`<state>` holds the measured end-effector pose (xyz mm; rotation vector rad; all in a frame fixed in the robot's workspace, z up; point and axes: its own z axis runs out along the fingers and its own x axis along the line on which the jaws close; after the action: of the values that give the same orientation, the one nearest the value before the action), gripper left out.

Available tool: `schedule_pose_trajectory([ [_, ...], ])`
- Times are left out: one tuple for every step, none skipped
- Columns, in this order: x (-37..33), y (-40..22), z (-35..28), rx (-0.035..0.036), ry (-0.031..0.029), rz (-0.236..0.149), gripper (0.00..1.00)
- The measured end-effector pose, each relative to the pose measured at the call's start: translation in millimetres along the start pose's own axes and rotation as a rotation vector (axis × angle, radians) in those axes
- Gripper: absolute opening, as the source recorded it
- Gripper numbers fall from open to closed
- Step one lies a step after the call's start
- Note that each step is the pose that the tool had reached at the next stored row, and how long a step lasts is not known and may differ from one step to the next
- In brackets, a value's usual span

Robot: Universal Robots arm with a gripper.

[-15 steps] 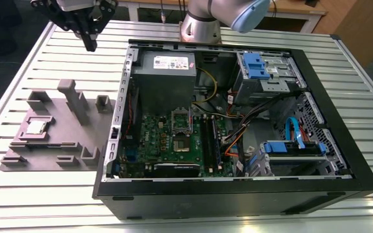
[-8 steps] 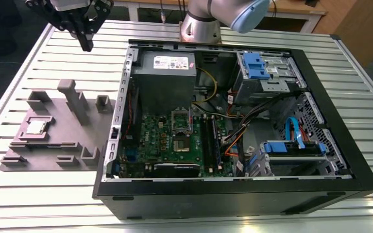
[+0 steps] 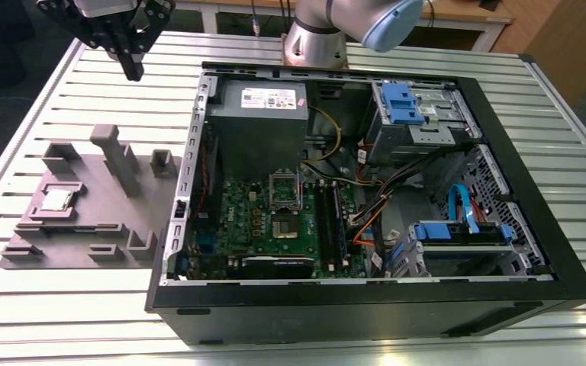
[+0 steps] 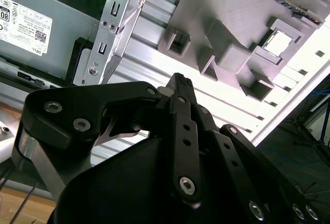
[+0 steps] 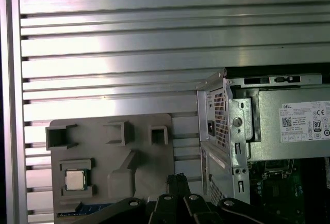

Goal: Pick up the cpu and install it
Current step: 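Reach for the cpu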

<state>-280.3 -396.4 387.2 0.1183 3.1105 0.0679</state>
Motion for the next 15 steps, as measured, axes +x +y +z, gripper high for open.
schedule_pose_trajectory([
  [0.5, 0.0, 0.1, -0.0001, -0.0002, 0.0, 0.1],
  [1.2, -0.1, 0.1, -0.0001, -0.0002, 0.0, 0.1],
  [2.0, -0.1, 0.1, -0.0001, -0.0003, 0.0, 0.1],
  [2.9, -0.2, 0.1, -0.0001, -0.0003, 0.0, 0.1],
  [3.8, -0.3, 0.2, -0.0002, -0.0005, 0.0, 0.1],
  [4.6, -0.4, 0.3, -0.0002, -0.0006, 0.0, 0.1],
  [5.3, -0.4, 0.4, -0.0001, -0.0006, 0.0, 0.1],
  [6.0, -0.5, 0.5, -0.0002, -0.0006, 0.0, 0.1],
  [6.7, -0.5, 0.6, -0.0002, -0.0006, 0.0, 0.1],
  [7.3, -0.6, 0.8, -0.0001, -0.0006, 0.0, 0.1],
  [7.9, -0.6, 0.9, -0.0002, -0.0006, 0.0, 0.1],
  [8.5, -0.7, 0.9, -0.0002, -0.0006, 0.0, 0.1],
  [8.9, -0.7, 1.0, -0.0002, -0.0007, 0.0, 0.1],
  [9.4, -0.8, 1.1, -0.0002, -0.0007, 0.0, 0.1],
  [9.9, -0.8, 1.2, -0.0002, -0.0006, 0.0, 0.1],
])
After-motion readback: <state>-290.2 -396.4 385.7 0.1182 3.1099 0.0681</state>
